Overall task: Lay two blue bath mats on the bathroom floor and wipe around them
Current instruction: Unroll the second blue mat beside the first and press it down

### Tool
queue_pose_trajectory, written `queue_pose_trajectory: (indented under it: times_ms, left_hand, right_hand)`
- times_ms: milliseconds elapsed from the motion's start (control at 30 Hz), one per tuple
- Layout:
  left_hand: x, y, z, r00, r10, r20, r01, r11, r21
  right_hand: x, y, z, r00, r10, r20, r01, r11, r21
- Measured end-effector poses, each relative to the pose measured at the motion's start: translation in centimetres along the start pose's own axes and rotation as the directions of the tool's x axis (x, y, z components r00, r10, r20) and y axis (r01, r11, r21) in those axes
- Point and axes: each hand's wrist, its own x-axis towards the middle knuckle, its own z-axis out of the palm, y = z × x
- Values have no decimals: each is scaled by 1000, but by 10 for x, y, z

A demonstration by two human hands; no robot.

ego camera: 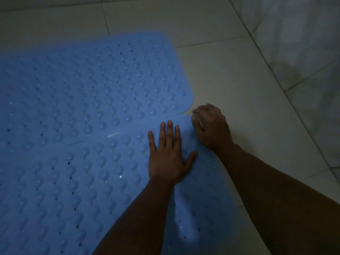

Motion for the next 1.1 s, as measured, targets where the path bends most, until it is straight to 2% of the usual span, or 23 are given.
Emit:
queue_pose_trajectory:
  times_ms: [167, 267, 333, 433, 500, 600, 867, 1100]
  left_hand:
    - [3, 0, 1, 1000, -15, 24, 16, 1000, -20]
    - [7, 1, -5, 996, -63, 70, 69, 994, -87]
    - [11, 0, -22, 991, -104, 89, 121, 971, -204]
    - [19, -16, -48, 976, -212, -56, 170, 892, -419]
    - [17, -27, -52, 968, -207, -145, 135, 909, -394]
    - [4, -29, -43, 973, -165, -162, 112, 950, -292]
    - [-7, -34, -17, 965, -50, -258, 9, 988, -157]
    - [1, -31, -21, 953, -75, -294, 10, 977, -214]
  right_hand:
    - [-7, -10, -11, 996, -48, -77, 48, 999, -5]
    - [-14, -18, -24, 999, -18, -31, 18, 1000, -3]
    - [-23, -25, -33, 1000, 16, 18, -16, 1000, -8]
    - [-38, -34, -35, 998, 9, 57, -8, 1000, -31]
    - [-51, -40, -23, 985, -23, 172, 39, 995, -93]
    - [-67, -44, 3, 944, -48, 326, 103, 983, -155]
    - [-81, -46, 23, 970, -39, 238, 79, 984, -158]
    - [-82, -44, 26, 976, -51, 212, 79, 989, -125]
